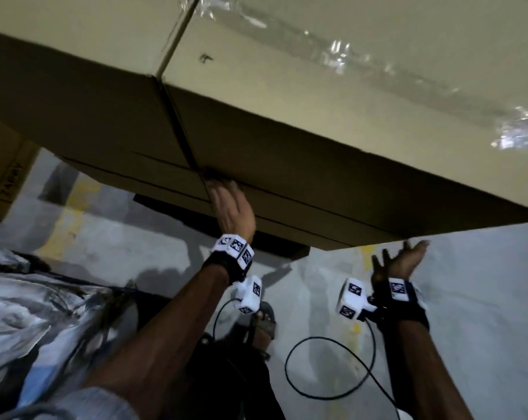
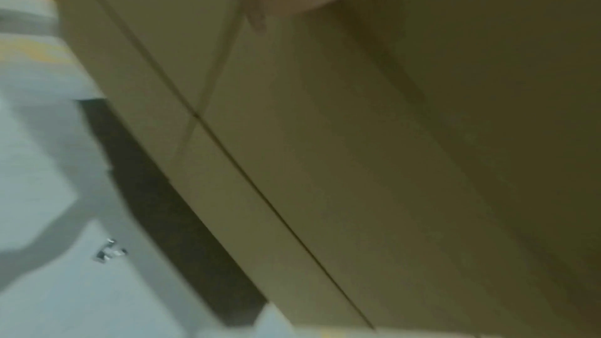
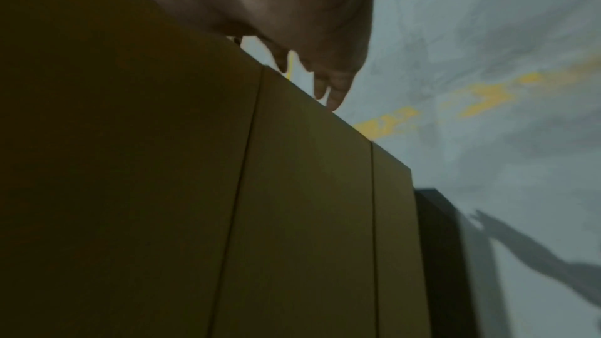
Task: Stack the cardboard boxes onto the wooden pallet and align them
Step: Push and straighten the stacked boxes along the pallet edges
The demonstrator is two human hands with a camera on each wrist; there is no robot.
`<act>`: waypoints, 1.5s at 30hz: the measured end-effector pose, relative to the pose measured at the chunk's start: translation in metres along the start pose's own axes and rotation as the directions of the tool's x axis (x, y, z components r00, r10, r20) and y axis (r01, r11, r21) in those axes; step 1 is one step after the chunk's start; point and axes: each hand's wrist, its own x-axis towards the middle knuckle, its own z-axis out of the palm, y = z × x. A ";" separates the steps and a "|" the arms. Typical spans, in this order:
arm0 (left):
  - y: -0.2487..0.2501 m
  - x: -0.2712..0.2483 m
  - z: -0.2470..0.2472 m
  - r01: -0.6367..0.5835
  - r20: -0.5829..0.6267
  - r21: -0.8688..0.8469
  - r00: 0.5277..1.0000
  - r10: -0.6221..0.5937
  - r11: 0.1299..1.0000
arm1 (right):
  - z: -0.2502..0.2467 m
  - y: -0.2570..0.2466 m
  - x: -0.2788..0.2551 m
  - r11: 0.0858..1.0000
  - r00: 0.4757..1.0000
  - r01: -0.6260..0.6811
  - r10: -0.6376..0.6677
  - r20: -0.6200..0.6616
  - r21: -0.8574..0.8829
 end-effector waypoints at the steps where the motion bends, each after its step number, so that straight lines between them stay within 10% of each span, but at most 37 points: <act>1: 0.008 -0.017 -0.006 0.001 0.089 -0.025 0.996 0.002 1.000 | -0.006 0.006 -0.003 0.998 0.999 -0.026 0.027 0.021 -0.057; 7: 0.045 -0.101 -0.063 -0.120 0.516 0.066 0.854 0.069 0.991 | -0.022 0.016 -0.098 0.959 0.950 -0.050 0.132 0.284 -0.279; 11: 0.070 -0.138 -0.113 -0.258 0.489 0.021 0.846 0.215 0.966 | -0.038 -0.002 -0.170 0.891 0.863 0.085 0.157 0.479 -0.446; 16: 0.130 -0.162 -0.153 -0.651 0.530 0.027 0.653 0.541 0.759 | -0.043 -0.059 -0.231 0.716 0.738 0.530 -0.126 0.662 -0.454; 24: 0.212 -0.192 -0.159 -0.780 0.747 0.051 0.444 0.494 0.623 | -0.055 -0.145 -0.244 0.522 0.648 0.722 -0.280 0.708 -0.455; 33: 0.252 -0.283 -0.093 -0.779 0.618 -0.062 0.461 0.637 0.624 | -0.107 -0.221 -0.202 0.533 0.610 0.747 -0.311 0.729 -0.397; 45: 0.285 -0.444 0.117 -0.685 0.603 -0.128 0.521 0.604 0.717 | -0.226 -0.375 -0.019 0.469 0.591 0.783 -0.358 0.723 -0.408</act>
